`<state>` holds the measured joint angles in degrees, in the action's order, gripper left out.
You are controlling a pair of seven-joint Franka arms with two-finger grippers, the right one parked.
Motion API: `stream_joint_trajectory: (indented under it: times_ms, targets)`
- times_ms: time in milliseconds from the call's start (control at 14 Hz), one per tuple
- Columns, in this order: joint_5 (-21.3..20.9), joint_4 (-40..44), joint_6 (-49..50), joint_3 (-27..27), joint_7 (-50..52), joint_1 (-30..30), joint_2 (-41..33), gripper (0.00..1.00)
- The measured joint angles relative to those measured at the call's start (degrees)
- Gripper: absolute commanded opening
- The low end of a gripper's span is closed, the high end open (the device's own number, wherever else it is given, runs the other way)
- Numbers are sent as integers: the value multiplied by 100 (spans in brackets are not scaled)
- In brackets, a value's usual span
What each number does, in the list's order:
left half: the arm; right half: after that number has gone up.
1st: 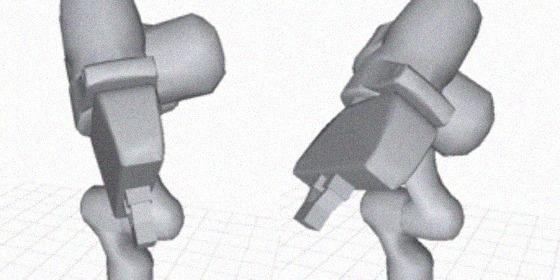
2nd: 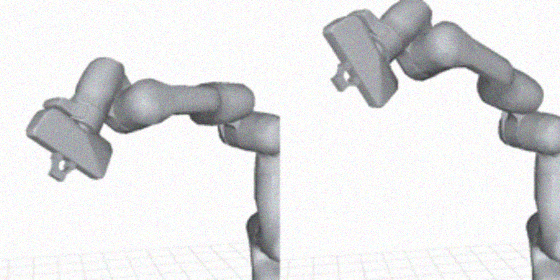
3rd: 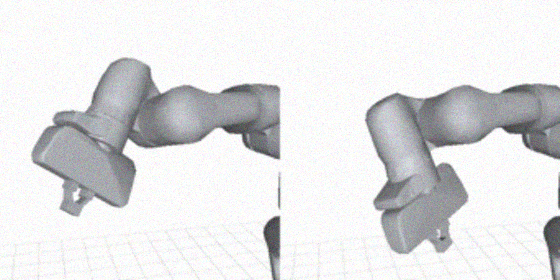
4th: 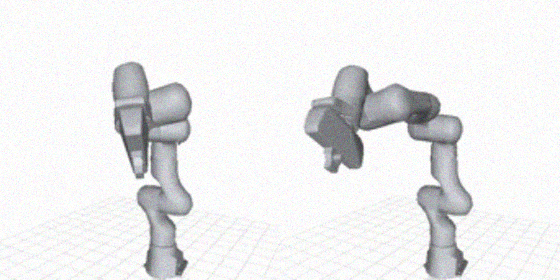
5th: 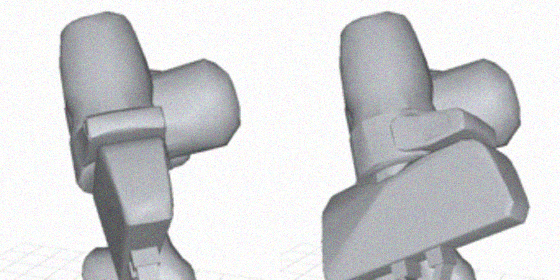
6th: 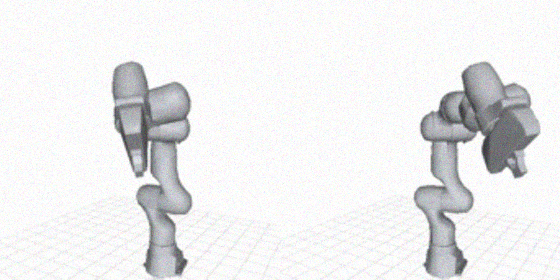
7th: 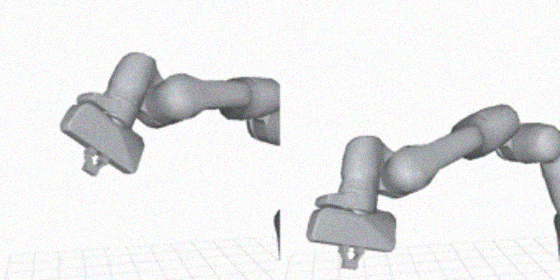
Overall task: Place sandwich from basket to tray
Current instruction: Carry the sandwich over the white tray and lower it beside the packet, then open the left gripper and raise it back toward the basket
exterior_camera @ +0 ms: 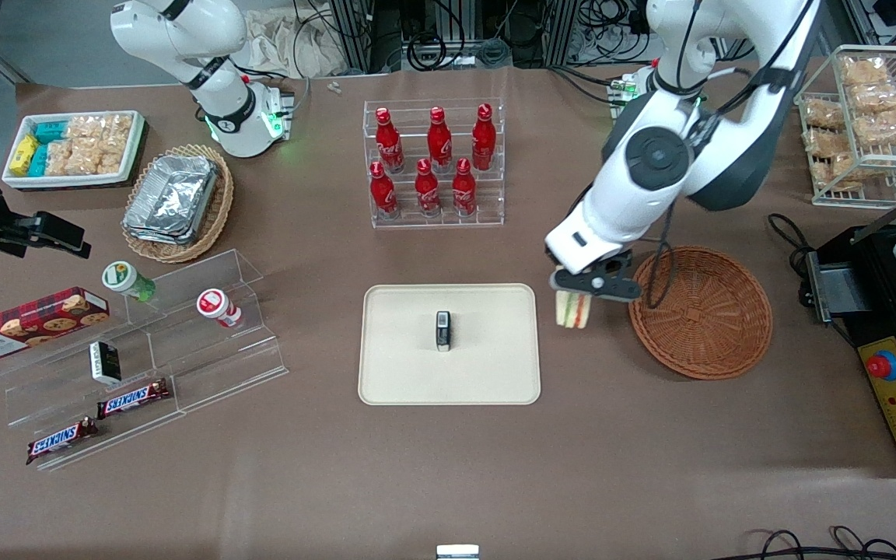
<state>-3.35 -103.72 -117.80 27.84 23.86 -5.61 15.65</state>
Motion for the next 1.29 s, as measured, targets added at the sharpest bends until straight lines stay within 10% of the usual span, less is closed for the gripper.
stream_joint_trajectory:
  times_ms: [571, 857, 929, 1000, 1286]
  targets:
    - [-2137, 593, -982, 759, 1699, -80, 2150, 0]
    - [-2450, 672, -1089, 775, 1937, -115, 2564, 0]
    - [-2451, 679, -1089, 776, 1940, -114, 2574, 33]
    - [-2451, 680, -1089, 776, 1947, -114, 2576, 92]
    - [-2451, 683, -1089, 776, 1995, -115, 2610, 100]
